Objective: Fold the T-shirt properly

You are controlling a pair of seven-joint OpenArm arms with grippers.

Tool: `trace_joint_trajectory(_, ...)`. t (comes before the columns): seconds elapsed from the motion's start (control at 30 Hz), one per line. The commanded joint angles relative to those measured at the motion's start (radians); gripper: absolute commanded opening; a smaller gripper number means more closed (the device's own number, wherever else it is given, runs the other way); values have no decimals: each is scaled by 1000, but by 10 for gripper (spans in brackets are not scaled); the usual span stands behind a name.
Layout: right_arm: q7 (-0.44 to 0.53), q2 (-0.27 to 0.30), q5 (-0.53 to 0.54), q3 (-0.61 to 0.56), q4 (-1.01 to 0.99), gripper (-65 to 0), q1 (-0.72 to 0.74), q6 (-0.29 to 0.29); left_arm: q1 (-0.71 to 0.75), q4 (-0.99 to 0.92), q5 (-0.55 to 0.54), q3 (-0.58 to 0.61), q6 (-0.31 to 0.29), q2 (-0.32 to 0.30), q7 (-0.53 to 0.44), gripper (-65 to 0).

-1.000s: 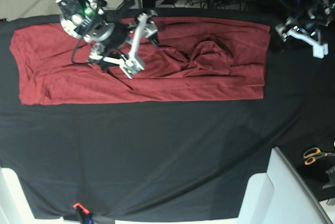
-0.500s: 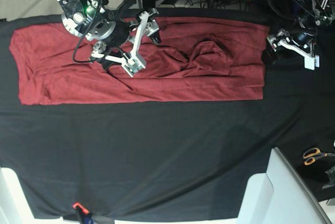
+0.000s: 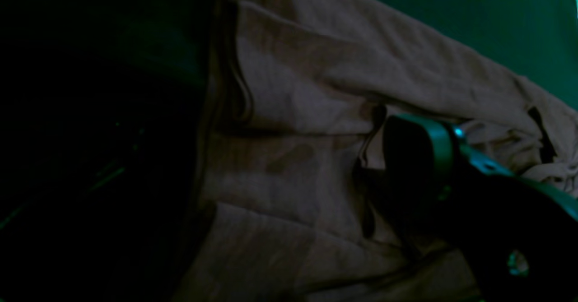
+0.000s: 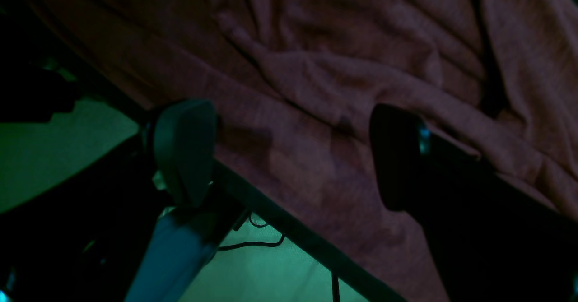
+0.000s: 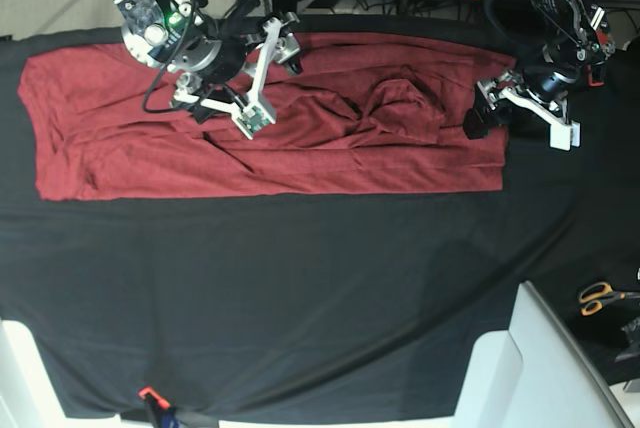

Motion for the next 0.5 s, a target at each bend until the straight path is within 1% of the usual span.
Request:
trace_joint_trajectory(0.0,38,0,7,0,9,-149,2,5,10,-15,50,16,7,18,102,0)
trace_joint_trajectory(0.17,55,0,7,0,-5,-149,2,5,10,-15,50,21,7,20,102,0)
trace_joint_trajectory(0.3,57,0,7,0,-5,-149,5,5,10,-15,50,105,7,23,100,0)
trace_joint_trajectory(0.37,57,0,7,0,-5,-149,7,5,8,-15,50,108,7,37,100,0)
trace_joint_trajectory(0.47,57,0,7,0,-5,-149,7,5,8,-15,50,111,7,40,100,0)
